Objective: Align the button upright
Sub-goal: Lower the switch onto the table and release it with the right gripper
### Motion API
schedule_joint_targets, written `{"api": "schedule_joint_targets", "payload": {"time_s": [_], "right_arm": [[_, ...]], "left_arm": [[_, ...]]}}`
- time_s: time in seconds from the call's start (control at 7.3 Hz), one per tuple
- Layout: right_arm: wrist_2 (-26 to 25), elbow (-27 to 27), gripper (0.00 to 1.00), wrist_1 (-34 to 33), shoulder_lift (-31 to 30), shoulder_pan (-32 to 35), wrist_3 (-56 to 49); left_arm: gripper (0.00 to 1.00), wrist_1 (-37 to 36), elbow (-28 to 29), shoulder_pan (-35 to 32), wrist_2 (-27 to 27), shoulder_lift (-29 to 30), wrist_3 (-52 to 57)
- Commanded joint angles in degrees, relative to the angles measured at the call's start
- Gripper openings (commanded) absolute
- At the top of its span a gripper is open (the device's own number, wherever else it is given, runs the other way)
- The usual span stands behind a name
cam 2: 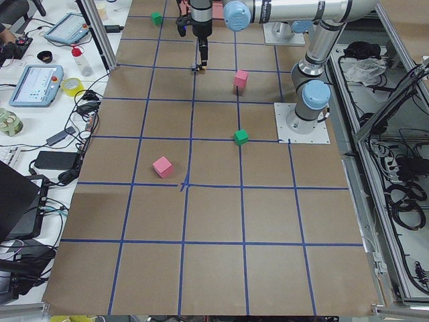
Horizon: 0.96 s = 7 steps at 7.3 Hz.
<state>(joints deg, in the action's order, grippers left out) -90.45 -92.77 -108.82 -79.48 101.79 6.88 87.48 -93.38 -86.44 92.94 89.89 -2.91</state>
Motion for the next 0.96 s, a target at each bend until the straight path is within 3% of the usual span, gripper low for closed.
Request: {"api": "schedule_joint_targets", "payload": {"time_s": [0.0, 0.14, 0.27, 0.82], "right_arm": [[-0.42, 4.23, 1.0, 15.92, -8.91, -6.58, -4.14], [-0.08, 9.57, 1.0, 23.75, -10.07, -8.43, -5.46], [0.1, 11.54, 1.0, 26.52, -10.34, -8.8, -5.56], [0.28, 11.56, 1.0, 26.38, -10.52, -8.62, -7.92]], "left_arm": [[1.0, -6.13, -1.71, -1.26, -1.34, 0.9, 0.01], [1.0, -9.32, -2.68, -4.75, -3.62, 1.86, -0.86], [1.0, -11.87, -4.17, -8.01, -5.9, 3.44, -2.96], [1.0, -30.31, -11.63, -18.3, -6.19, 8.8, -15.23]]}}
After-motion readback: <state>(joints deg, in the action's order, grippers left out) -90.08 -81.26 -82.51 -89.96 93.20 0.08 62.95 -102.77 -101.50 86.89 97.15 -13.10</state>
